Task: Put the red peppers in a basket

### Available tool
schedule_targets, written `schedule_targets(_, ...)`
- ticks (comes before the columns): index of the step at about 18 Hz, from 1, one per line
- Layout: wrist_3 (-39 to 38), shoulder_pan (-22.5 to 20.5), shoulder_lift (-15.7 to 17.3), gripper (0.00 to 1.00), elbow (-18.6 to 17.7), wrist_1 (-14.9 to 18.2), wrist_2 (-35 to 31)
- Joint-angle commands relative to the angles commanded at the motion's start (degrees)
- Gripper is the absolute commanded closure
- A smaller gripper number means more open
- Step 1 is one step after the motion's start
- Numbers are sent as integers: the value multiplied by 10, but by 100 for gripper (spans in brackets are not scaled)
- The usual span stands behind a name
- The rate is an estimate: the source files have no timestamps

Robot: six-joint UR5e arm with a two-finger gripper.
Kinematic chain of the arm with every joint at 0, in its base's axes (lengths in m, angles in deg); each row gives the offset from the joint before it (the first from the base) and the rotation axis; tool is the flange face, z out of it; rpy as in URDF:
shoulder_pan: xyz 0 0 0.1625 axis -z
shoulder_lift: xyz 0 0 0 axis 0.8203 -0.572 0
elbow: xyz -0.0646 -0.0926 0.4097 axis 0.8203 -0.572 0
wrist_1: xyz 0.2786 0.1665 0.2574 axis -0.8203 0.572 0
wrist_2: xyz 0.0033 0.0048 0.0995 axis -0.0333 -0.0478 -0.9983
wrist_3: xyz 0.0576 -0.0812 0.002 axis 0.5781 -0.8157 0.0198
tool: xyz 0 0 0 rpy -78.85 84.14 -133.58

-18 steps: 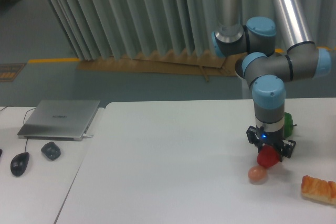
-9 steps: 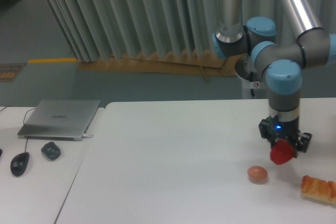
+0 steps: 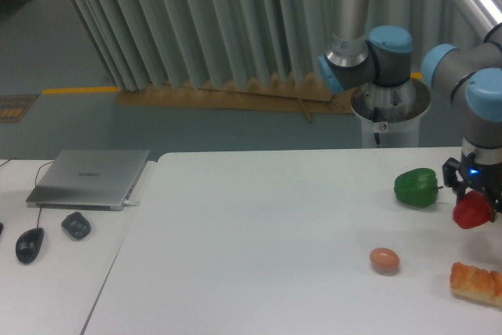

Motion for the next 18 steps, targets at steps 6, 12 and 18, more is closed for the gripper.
schedule_targets(6,76,-27,6,60,36,4,11)
schedule_targets(12,141,-104,2,60,51,-38,20)
schedule_targets(18,136,-124,-12,59,53,-74,19)
